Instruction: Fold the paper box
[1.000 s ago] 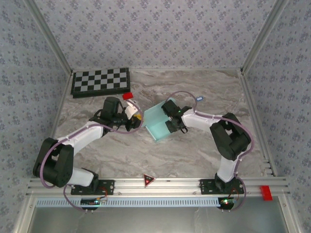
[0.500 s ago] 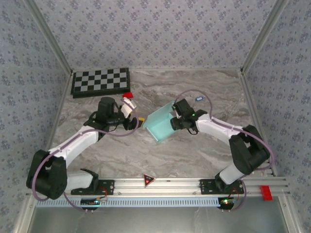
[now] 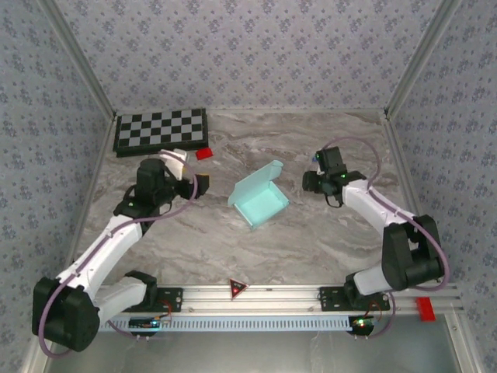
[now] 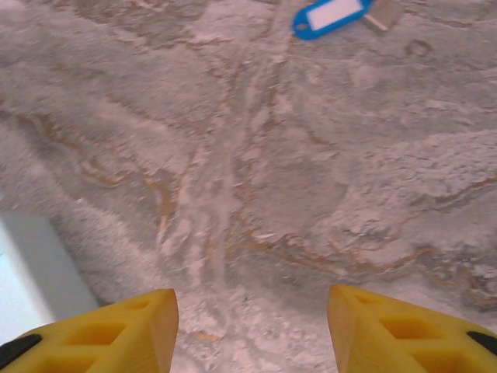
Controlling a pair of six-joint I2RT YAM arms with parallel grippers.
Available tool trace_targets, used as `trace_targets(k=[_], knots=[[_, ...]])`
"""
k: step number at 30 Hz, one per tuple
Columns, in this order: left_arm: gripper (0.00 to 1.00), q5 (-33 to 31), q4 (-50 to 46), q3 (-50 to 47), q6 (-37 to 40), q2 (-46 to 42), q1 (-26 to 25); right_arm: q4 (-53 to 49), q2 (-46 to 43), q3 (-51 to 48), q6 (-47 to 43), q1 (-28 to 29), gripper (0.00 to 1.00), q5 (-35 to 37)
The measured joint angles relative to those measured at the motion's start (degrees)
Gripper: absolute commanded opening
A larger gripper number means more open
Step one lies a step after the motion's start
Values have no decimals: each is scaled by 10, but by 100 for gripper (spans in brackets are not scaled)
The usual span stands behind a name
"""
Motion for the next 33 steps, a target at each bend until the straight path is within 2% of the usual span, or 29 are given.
trace_targets(k=[5,11,20,33], knots=[[88,-32,-119,80,-42,-2,7,-29,57,74,4,-49,52,-21],[89,-38,-184,92,-42,-12,7,-65,139,178,9,-86,47,-30],[89,-28,-227,94,-24,-12,9,-125,289,348,-2,-122,45,-50],[89,-27,-240,94,10,-19,21,-221,435,511,-26,-147,47,-71]])
